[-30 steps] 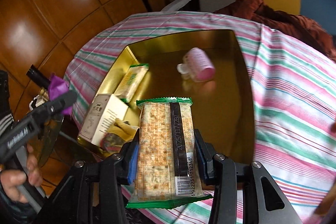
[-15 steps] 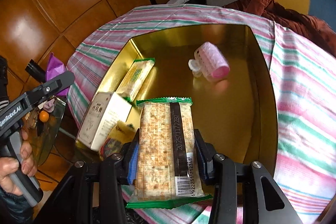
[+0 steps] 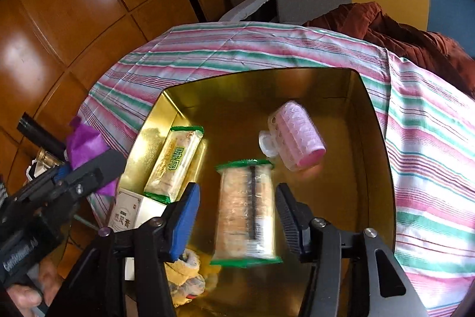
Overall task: Organize objects
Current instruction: 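Lower the cracker pack into the tray and open the right gripper while the left drops the purple packet, then withdraw both grippers from the tray back to the pile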
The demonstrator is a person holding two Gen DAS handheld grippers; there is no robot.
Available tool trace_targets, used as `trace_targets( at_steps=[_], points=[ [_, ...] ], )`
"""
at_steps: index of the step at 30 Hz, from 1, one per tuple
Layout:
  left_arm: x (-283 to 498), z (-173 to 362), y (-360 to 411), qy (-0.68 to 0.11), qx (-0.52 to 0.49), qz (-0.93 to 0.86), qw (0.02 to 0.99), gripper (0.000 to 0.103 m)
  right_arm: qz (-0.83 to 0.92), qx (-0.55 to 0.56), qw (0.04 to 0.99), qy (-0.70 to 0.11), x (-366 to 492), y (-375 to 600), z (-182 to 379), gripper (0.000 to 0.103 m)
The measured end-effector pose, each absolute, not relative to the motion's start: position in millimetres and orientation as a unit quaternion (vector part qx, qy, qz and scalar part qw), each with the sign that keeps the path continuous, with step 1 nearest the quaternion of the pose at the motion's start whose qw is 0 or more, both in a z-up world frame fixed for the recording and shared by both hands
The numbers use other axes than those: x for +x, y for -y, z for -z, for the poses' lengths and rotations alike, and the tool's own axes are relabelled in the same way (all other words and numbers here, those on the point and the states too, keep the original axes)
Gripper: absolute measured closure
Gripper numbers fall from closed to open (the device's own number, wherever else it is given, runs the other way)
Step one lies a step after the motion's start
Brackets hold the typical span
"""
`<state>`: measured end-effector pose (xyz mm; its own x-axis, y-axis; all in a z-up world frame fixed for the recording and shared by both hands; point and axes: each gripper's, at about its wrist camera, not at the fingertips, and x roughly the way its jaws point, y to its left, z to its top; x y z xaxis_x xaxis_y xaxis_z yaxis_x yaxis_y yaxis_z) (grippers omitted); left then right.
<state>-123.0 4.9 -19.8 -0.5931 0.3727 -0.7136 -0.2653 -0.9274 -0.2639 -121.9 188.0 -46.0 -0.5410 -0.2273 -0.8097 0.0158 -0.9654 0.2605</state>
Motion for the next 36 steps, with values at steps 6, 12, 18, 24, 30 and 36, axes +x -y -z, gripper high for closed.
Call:
trace_targets(
  at_steps=[6,12,18,24,30,36],
  points=[
    [-132,32,-13,0.045,-0.435,-0.882,0.177,0.069,0.862,0.489,0.058,0.123,-113,-199,62,0.043],
    [-140,44,-24,0.075,-0.464,-0.863,0.188,0.055,0.872,0.473,0.030,0.125,-98,-209,59,0.012],
    [-120,45,-18,0.066,-0.458,-0.871,0.164,0.055,0.898,0.435,-0.008,0.063,-79,-207,44,0.000],
    [-90,41,-9,0.045,-0.443,-0.883,0.149,0.055,0.920,0.389,-0.049,-0.014,-62,-197,31,0.000],
    [-62,29,-14,0.006,-0.407,-0.903,0.139,0.055,0.940,0.320,-0.094,-0.066,-33,-186,8,0.000],
    [-46,20,-21,-0.002,-0.397,-0.906,0.147,0.054,0.917,0.391,-0.073,0.027,-29,-203,19,0.000]
  ],
)
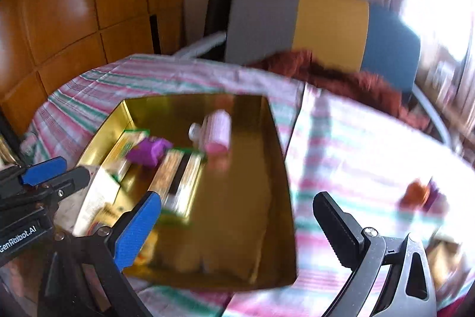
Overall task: Organize objects
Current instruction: 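Withdraw both grippers from the tray back to the pile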
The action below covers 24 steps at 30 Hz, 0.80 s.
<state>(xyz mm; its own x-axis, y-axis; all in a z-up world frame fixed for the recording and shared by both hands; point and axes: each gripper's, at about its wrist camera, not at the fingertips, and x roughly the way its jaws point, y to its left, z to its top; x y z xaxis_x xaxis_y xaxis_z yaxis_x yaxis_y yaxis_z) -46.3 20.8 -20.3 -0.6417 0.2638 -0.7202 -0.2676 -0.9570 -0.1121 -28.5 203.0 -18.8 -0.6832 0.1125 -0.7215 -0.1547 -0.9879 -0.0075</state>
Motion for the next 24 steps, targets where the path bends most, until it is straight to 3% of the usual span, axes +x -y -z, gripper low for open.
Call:
trace_targets(
  at_steps=[3,11,24],
  points=[
    [-39,20,-26,-0.007,-0.396,-0.906,0.150,0.055,-0.914,-0.398,0.067,-0.044,-18,-208,26,0.004],
    [-21,23,-45,-0.029,-0.400,-0.900,0.171,0.054,-0.917,-0.389,0.034,-0.084,13,-224,28,0.000],
    [-5,24,-75,-0.058,-0.400,-0.889,0.213,0.054,-0.916,-0.358,0.138,-0.116,54,-293,19,0.000]
  ],
)
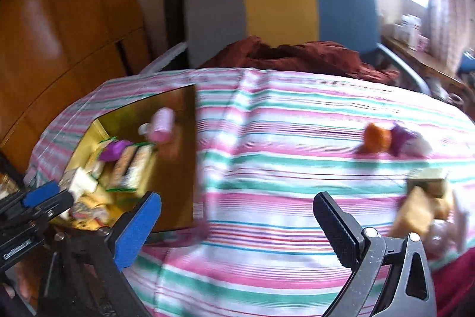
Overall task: Organize objects
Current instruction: 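Withdraw both grippers from the tray back to the pile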
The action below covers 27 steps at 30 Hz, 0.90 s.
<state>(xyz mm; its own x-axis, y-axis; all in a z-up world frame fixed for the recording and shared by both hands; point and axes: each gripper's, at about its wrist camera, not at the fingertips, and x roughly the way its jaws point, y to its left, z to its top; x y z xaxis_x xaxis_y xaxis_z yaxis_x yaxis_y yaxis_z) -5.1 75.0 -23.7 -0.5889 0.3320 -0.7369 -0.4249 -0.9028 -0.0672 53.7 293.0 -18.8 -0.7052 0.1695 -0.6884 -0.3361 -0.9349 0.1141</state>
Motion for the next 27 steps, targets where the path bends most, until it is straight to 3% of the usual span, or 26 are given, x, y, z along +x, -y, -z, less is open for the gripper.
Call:
trace_targets(
  at_steps=[16,24,27],
  points=[
    [17,38,-132,-0.104,-0.415,-0.851,0.303,0.054,-0.845,-0.279,0.385,-0.244,174,-468,-12,0.000],
    [27,36,-182,-0.137,-0.416,-0.817,0.375,0.053,-0.807,-0.254,0.429,-0.317,224,-516,-6,0.000],
    [32,38,-208,-0.153,-0.415,-0.803,0.399,0.044,-0.798,-0.244,0.414,-0.364,230,-529,5,0.000]
  ],
)
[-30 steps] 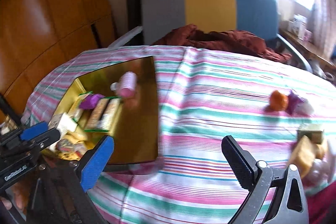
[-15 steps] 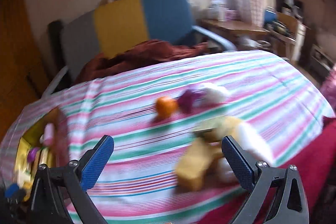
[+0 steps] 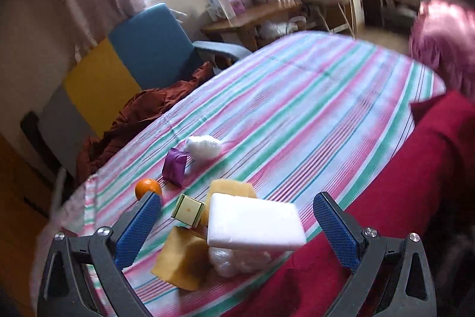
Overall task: Organize objects
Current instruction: 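Withdraw both grippers from the tray back to the pile, then grasp the yellow sponge with the left gripper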
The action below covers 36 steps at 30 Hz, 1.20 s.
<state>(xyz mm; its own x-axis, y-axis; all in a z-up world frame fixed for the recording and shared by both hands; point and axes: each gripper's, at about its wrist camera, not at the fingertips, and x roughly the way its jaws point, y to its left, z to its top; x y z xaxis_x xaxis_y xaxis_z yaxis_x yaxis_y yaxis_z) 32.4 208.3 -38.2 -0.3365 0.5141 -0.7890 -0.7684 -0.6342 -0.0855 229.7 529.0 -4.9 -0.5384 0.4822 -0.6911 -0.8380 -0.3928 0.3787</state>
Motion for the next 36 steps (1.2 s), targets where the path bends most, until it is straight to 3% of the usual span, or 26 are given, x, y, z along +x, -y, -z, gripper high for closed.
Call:
trace_targets(
  at_steps=[4,8,28,30,31,32,36],
  points=[
    [38,42,-241,-0.168,-0.415,-0.783,0.431,0.041,-0.805,-0.226,0.412,-0.362,228,-528,3,0.000],
    [41,45,-273,-0.165,-0.423,-0.762,0.462,0.032,-0.812,-0.200,0.407,-0.367,233,-527,1,0.000],
    [54,69,-417,-0.201,-0.432,-0.699,0.532,0.032,-0.824,-0.178,0.391,-0.371,236,-526,1,0.000],
    [48,78,-428,-0.193,-0.448,-0.693,0.531,0.033,-0.824,-0.179,0.390,-0.371,235,-526,1,0.000],
    [44,83,-432,-0.189,-0.458,-0.690,0.528,0.038,-0.824,-0.180,0.389,-0.371,235,-526,1,0.000],
    [41,89,-435,-0.186,-0.467,-0.687,0.525,0.050,-0.823,-0.181,0.389,-0.371,234,-526,1,0.000],
    [35,99,-425,-0.142,-0.494,-0.668,0.538,0.060,-0.822,-0.188,0.389,-0.370,232,-527,2,0.000]
  ],
)
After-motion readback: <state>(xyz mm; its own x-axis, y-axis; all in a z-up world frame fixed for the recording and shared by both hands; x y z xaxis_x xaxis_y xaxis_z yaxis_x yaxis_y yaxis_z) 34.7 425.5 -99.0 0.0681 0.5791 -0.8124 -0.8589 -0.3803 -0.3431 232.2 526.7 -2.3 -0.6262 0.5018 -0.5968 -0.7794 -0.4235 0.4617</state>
